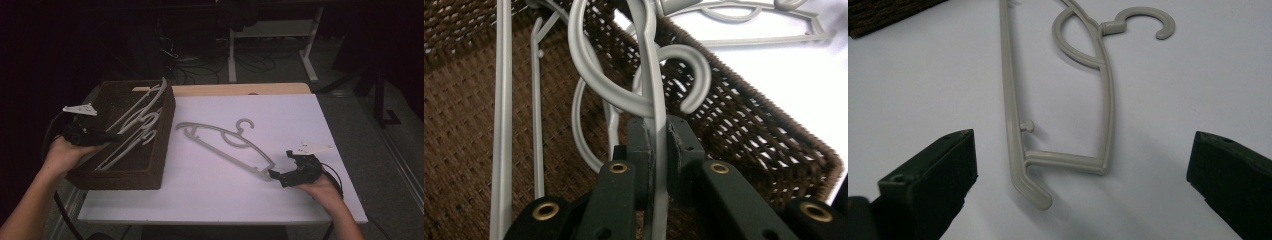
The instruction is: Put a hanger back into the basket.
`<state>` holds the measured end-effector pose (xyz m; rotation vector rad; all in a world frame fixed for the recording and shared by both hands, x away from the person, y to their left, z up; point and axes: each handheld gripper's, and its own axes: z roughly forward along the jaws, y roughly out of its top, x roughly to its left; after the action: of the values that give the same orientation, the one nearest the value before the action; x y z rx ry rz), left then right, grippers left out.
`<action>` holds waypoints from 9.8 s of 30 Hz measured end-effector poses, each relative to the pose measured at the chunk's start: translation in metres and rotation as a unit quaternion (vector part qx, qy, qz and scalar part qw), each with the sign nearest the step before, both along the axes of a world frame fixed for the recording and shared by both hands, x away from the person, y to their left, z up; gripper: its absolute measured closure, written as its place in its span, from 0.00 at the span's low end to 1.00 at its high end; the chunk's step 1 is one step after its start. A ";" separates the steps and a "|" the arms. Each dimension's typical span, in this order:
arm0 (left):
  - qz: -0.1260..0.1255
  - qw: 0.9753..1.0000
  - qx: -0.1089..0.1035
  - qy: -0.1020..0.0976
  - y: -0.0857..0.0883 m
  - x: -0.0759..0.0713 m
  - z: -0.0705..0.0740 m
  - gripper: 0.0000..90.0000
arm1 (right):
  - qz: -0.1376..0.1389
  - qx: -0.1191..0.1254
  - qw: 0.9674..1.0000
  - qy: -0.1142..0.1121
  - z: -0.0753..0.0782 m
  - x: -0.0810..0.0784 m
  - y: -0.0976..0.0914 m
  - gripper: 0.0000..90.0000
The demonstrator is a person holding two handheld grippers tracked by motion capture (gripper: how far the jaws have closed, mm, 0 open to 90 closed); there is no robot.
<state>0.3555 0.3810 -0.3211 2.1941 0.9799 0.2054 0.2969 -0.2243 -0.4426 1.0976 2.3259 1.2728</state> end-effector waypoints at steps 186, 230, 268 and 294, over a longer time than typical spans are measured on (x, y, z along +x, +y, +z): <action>0.021 0.997 0.069 -0.019 -0.289 0.103 -0.128 1.00 | -0.001 0.009 1.000 0.002 0.005 0.003 -0.006 0.00; -0.178 0.983 0.030 0.012 -0.400 0.004 -0.132 1.00 | -0.007 0.014 1.000 0.000 0.006 0.004 -0.011 0.00; -0.002 0.998 0.043 -0.049 -0.267 0.026 -0.090 0.69 | -0.010 0.011 1.000 0.001 0.005 0.004 -0.010 0.00; 0.147 0.986 0.074 0.008 -0.239 0.107 -0.125 0.73 | -0.008 0.011 1.000 0.002 0.004 0.004 -0.011 0.00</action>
<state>0.4621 0.1417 -0.4461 2.1774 1.3345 0.4090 0.3012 -0.2351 -0.4382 1.1238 2.3071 1.2950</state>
